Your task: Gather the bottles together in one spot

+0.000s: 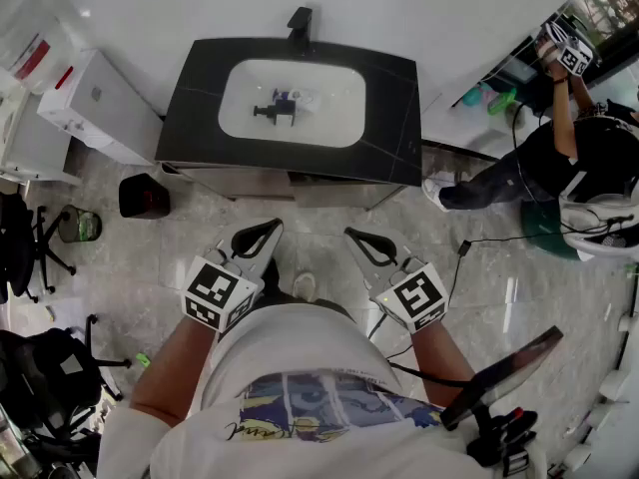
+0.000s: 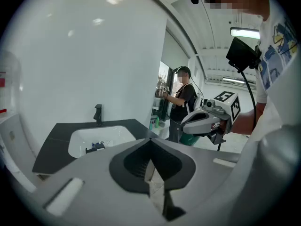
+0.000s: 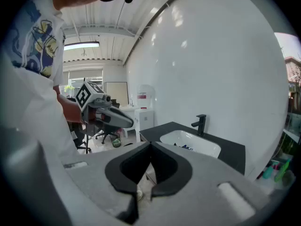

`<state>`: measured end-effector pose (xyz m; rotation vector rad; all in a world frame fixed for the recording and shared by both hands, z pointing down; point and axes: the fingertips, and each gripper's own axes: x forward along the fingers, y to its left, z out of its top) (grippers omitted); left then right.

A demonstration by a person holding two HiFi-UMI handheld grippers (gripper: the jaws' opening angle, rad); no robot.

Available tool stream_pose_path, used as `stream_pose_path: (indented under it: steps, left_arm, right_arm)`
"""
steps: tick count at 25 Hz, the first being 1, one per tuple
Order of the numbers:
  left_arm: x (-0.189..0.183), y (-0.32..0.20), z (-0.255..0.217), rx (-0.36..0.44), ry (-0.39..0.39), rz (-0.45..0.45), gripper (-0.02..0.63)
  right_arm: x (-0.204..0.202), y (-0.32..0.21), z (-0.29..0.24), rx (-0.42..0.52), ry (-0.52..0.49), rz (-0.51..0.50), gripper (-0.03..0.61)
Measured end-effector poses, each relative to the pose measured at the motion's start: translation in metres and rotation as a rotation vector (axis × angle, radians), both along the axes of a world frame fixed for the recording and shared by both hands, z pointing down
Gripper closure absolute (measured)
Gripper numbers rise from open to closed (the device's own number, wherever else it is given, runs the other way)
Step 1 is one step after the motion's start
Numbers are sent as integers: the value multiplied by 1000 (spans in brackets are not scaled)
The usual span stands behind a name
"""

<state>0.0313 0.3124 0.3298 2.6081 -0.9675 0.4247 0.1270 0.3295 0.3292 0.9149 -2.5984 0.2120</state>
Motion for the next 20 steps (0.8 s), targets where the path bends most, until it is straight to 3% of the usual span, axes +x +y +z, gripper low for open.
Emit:
stream_pose_path:
  steps: [11,20]
  left_arm:
    - [-29,-48,4,-9,8,-15,612]
    - [-64,-107,9,-37,43,5,612]
  right_arm:
    - [-27,-50,10,-32,13,-2,575]
    - [-72,-104,18,-57,41,-27,532]
